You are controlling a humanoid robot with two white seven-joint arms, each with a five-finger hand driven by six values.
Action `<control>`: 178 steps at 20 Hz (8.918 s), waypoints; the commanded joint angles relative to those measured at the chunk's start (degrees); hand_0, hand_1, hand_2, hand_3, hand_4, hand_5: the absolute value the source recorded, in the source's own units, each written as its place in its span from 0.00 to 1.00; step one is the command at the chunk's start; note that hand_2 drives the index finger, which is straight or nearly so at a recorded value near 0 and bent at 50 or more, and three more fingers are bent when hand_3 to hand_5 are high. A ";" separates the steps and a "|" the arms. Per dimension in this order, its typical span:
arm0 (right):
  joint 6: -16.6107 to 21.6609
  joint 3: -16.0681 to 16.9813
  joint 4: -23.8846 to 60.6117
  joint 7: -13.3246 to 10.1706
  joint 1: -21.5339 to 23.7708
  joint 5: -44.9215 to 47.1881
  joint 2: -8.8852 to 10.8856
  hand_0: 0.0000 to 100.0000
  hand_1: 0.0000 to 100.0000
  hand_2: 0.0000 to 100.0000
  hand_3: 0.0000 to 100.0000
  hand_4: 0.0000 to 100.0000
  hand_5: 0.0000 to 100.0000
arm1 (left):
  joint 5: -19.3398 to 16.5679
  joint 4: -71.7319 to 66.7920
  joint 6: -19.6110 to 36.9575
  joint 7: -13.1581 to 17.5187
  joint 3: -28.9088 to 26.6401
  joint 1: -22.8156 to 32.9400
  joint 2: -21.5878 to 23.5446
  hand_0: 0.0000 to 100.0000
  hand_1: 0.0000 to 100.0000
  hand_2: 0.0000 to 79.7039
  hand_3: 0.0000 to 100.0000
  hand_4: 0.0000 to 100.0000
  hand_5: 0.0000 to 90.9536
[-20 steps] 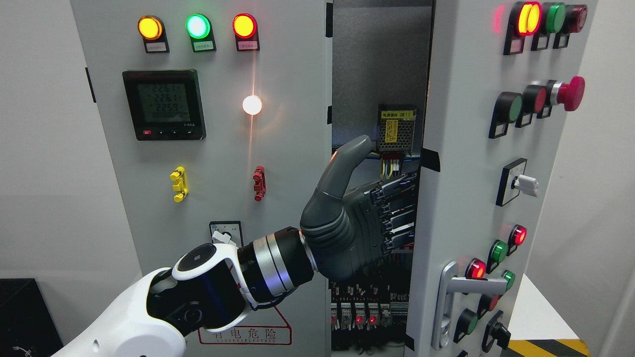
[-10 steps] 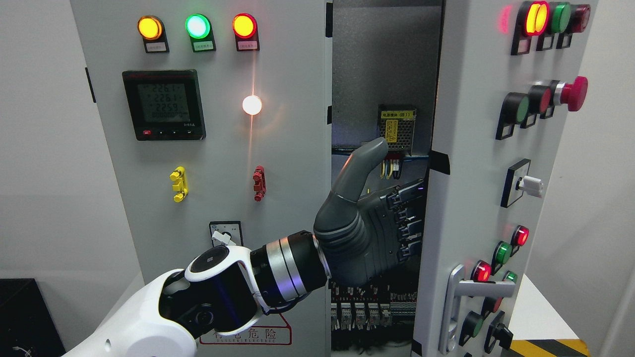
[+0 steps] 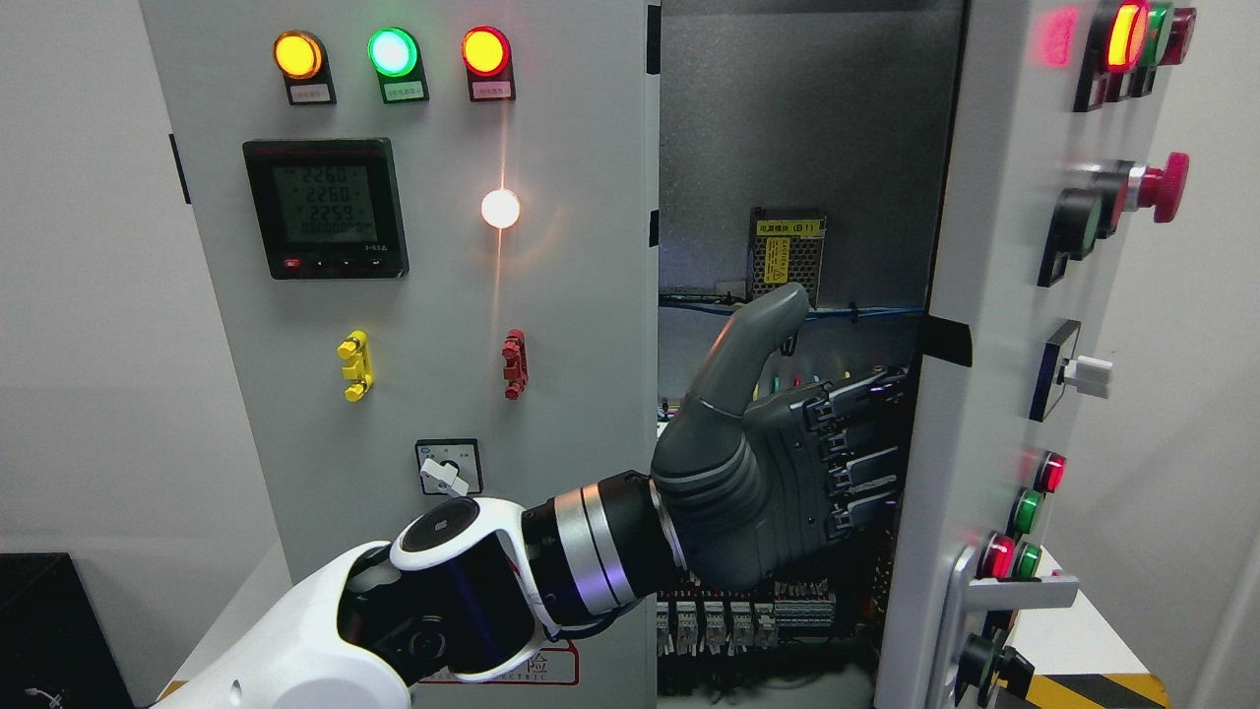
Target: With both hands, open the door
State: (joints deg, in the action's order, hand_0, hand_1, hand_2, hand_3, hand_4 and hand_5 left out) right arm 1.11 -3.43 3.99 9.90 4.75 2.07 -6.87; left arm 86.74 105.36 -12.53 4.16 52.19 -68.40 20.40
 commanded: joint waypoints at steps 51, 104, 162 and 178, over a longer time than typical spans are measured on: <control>0.03 0.00 -0.30 0.03 0.00 -0.05 0.01 0.19 0.00 0.00 0.00 0.00 0.00 | -10.19 -17.64 -0.12 -0.47 5.64 -3.67 -29.98 0.00 0.00 0.00 0.00 0.00 0.00; 0.03 0.00 -0.30 0.03 0.00 -0.05 0.01 0.19 0.00 0.00 0.00 0.00 0.00 | -10.36 9.60 0.58 0.06 -0.07 29.17 20.99 0.00 0.00 0.00 0.00 0.00 0.00; 0.03 0.00 -0.30 0.03 0.00 0.04 0.01 0.19 0.00 0.00 0.00 0.00 0.00 | -81.11 -105.27 17.98 -3.54 -50.25 74.11 -22.68 0.00 0.00 0.00 0.00 0.00 0.00; 0.03 0.00 -0.30 0.03 0.00 0.04 0.01 0.19 0.00 0.00 0.00 0.00 0.00 | -84.81 -107.29 18.60 -6.62 -53.68 71.91 -24.79 0.00 0.00 0.00 0.00 0.00 0.00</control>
State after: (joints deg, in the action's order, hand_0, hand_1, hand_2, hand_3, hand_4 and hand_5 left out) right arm 1.14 -3.43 3.69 9.90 4.75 2.06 -6.86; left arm 0.86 2.07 5.48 -2.51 2.77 4.07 -1.82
